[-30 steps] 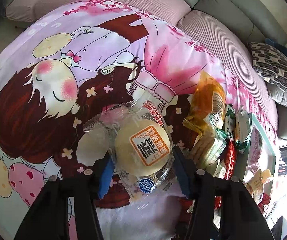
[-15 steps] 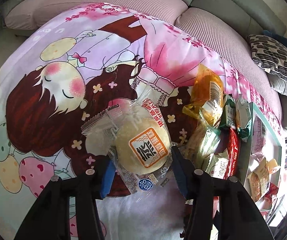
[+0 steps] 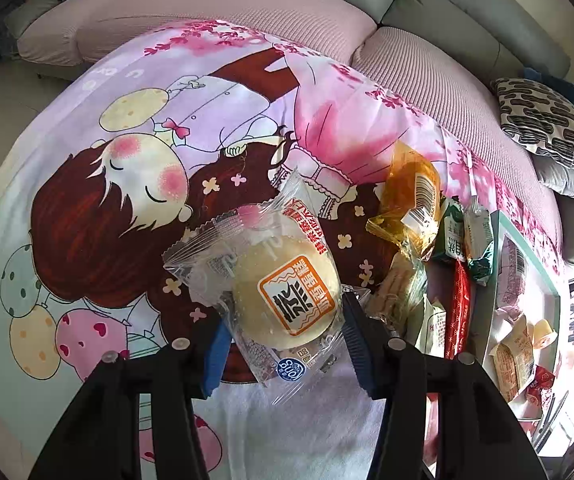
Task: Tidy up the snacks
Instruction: 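Grasp the round bun bag with the left tool while the right tool grasps the red bar pack, then lift and carry both held snacks over the teal-rimmed tray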
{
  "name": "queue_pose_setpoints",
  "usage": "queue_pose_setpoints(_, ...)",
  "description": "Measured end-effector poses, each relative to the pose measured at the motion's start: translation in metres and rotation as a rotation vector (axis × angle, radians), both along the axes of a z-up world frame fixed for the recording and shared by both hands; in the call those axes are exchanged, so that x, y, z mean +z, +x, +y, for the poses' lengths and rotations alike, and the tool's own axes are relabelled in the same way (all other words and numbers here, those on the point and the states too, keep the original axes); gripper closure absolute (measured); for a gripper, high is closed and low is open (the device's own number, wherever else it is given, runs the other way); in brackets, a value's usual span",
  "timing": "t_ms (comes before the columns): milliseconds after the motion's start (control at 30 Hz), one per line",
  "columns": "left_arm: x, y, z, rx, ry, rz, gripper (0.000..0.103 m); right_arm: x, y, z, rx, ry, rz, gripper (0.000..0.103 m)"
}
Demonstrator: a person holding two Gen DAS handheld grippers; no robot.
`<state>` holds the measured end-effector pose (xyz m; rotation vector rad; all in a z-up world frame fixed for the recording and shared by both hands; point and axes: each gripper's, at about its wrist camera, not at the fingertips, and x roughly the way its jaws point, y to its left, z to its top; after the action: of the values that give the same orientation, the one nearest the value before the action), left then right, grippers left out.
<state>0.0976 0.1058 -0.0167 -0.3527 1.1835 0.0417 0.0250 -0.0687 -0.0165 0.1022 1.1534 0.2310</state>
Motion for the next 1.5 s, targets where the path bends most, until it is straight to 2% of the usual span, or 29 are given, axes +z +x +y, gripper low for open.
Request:
queue_pose_setpoints(300,0.014,-0.007,0.005,0.009,-0.025,-0.040,0.049,0.026,-0.012,-0.010,-0.013,0.031,-0.050,0.061)
queue_pose_setpoints(667,0.027,-0.014,-0.004,-0.015,-0.023,-0.078,0.049,0.041,-0.016,-0.014,-0.031,-0.011,-0.101,0.061)
queue_pose_setpoints(1100,0.039,-0.020,-0.033,-0.077,-0.002,-0.108,0.049,0.048,-0.016,-0.033,-0.080,-0.017,-0.116,0.061)
queue_pose_setpoints(1500,0.056,-0.014,-0.077,-0.167,0.041,-0.133,0.049,0.064,-0.014,-0.075,-0.183,-0.008,-0.154,0.061)
